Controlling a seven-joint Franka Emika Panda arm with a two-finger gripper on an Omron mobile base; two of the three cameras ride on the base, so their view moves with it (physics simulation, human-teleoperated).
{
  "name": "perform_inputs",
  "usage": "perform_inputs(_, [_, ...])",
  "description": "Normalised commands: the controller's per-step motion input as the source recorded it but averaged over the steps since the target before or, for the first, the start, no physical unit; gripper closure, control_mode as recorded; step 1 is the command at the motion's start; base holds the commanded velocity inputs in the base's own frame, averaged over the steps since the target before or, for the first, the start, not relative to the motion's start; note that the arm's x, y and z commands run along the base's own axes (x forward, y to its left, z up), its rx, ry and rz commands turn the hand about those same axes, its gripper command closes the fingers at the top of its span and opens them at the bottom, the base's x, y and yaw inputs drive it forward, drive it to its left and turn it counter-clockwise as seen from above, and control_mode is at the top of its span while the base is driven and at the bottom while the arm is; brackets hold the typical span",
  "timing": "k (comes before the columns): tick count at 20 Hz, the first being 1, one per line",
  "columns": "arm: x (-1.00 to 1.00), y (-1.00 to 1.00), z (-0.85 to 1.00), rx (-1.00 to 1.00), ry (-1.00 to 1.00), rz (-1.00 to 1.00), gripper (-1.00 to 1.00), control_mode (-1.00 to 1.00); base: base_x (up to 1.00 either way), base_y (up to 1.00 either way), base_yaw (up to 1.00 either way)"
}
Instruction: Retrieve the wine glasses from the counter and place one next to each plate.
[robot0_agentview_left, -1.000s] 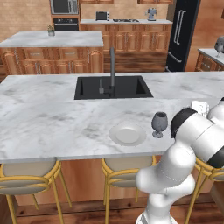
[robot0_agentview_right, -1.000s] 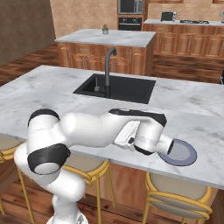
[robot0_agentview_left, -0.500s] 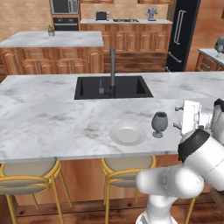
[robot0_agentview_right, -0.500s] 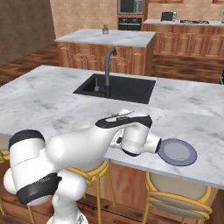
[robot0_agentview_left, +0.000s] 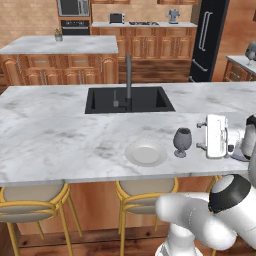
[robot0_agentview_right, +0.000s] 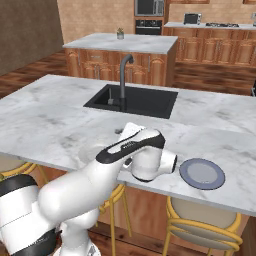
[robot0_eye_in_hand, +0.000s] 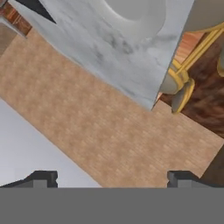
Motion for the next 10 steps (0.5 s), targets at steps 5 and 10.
perform_inputs(5, [-0.60, 0.37, 0.42, 0.00, -0.12, 0.05, -1.00, -1.00, 0.00, 0.00, 0.00])
perform_inputs(10, [-0.69, 0.30, 0.57, 0.01, -0.13, 0.05, -1.00, -1.00, 0.00, 0.00, 0.00])
